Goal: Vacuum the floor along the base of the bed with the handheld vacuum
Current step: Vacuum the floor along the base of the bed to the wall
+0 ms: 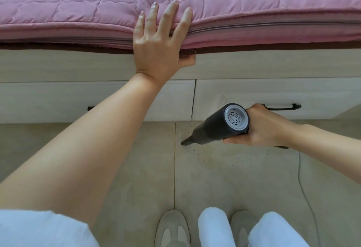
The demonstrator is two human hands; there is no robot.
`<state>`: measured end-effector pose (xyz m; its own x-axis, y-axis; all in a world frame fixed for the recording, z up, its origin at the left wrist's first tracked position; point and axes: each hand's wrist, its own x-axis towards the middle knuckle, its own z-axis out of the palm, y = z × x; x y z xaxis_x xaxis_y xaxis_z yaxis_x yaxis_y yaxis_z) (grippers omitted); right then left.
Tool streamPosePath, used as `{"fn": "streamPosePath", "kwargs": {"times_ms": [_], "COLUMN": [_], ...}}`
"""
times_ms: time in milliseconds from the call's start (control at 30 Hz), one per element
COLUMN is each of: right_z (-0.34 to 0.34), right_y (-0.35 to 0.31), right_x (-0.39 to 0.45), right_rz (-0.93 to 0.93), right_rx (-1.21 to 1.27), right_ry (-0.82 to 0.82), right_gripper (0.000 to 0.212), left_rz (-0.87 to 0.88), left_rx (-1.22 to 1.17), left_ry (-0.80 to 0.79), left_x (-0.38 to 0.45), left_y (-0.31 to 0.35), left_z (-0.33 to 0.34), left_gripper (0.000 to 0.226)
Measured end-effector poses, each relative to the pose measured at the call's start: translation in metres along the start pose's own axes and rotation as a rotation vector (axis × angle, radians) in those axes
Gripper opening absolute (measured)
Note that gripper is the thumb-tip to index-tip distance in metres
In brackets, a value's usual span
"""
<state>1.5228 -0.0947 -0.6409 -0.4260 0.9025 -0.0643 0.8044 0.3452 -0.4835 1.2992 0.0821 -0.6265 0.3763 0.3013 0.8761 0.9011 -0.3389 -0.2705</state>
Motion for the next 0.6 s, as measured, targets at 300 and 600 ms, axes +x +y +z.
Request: {"fn": "streamPosePath", "kwargs": {"times_ms": [300,600], "right_z": [0.008,0.013], "right_y": [0.007,0.002], "right_x": [0.003,0.01], "right_rz": [0.042,0.077], "right_rx": [0.05,-0.037], "right_ry": [-0.001,0.037], "right_gripper": [0.029,0.037], "left_rz": [-0.006,-0.015], "left_rx": [0.003,0.011], "left_ry": [-0.012,-0.013], "left_x": [-0.001,-0.001], "left_y": [0.002,0.002], "left_z": [0.001,0.0], "left_gripper": [0.093,0.095]}}
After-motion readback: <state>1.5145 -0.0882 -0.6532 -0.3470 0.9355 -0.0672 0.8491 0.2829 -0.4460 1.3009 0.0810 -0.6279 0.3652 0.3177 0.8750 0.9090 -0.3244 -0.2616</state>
